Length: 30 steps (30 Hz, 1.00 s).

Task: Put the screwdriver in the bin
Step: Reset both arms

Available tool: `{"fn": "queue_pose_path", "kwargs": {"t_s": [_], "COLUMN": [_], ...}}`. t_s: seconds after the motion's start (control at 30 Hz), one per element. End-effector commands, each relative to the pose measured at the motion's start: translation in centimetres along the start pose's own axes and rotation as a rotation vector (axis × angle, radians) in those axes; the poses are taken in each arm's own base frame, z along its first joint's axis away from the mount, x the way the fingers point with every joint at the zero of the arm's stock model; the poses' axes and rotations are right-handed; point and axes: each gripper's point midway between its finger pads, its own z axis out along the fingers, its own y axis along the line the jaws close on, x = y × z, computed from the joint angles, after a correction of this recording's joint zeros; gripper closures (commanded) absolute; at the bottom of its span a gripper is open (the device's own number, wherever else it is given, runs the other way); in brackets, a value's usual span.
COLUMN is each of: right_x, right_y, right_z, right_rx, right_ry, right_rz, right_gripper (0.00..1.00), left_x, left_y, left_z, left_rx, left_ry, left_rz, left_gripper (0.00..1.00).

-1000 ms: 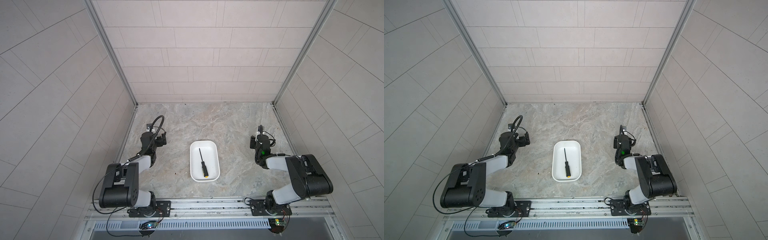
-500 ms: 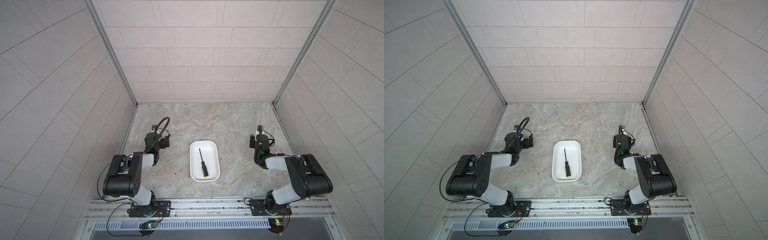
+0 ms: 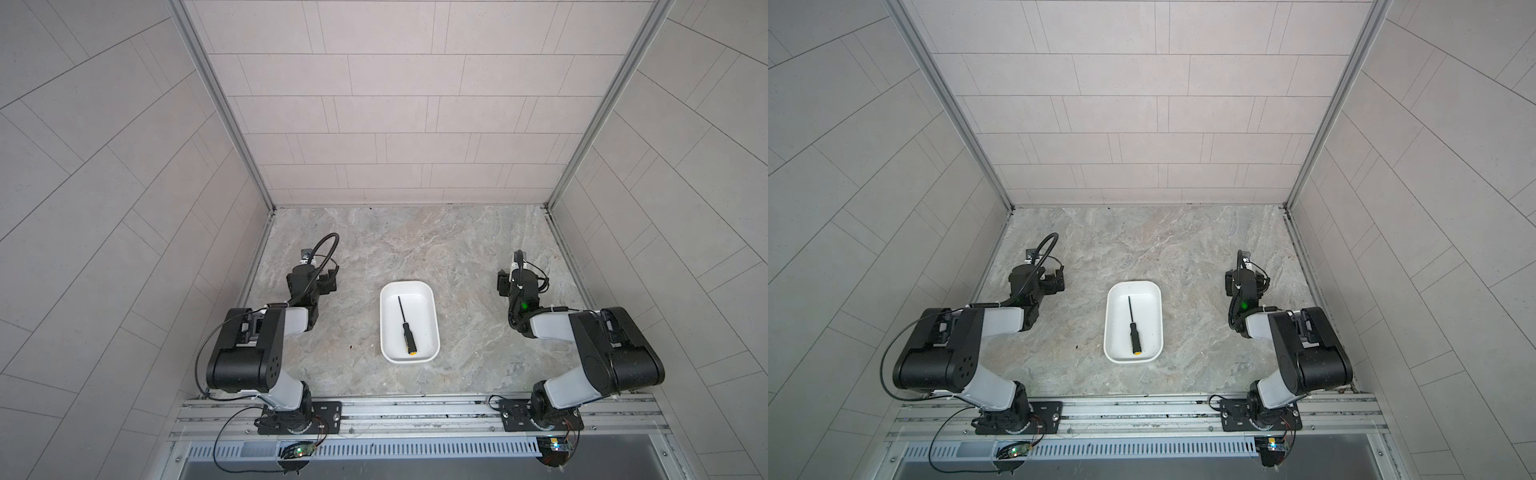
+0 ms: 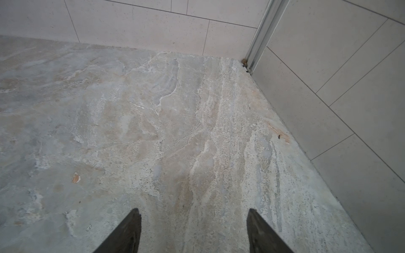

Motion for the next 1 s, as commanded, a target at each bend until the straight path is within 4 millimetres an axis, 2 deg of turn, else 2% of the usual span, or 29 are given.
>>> {"fn": "queue_pose_path", "kwargs": {"t_s": [0.0,0.37,0.97], "right_x": [-0.43,-0.49,-0.45], "right_y": [-0.21,-0.24,-0.22], "right_z": [0.18,0.16,0.16], "right_rx": [0.016,0.016,0.016], "right_ry": [-0.007,-0.009,-0.007], "right_rz": [-0.01,-0.009,-0.01], "right_gripper": [0.01,0.01,0.01], "left_x": [-0.79,-0.54,-0.79], "left_y": [-0.04,0.13,-0.02], "left_z": [-0.36,0.05,-0.37], "left_rx": [-0.003,-0.012,-0.007], "left_ry": [-0.037,-0.02,-0.037], "left_rz": [-0.001,-0.001,0.001], "left_gripper": [0.0,0.0,0.0]}}
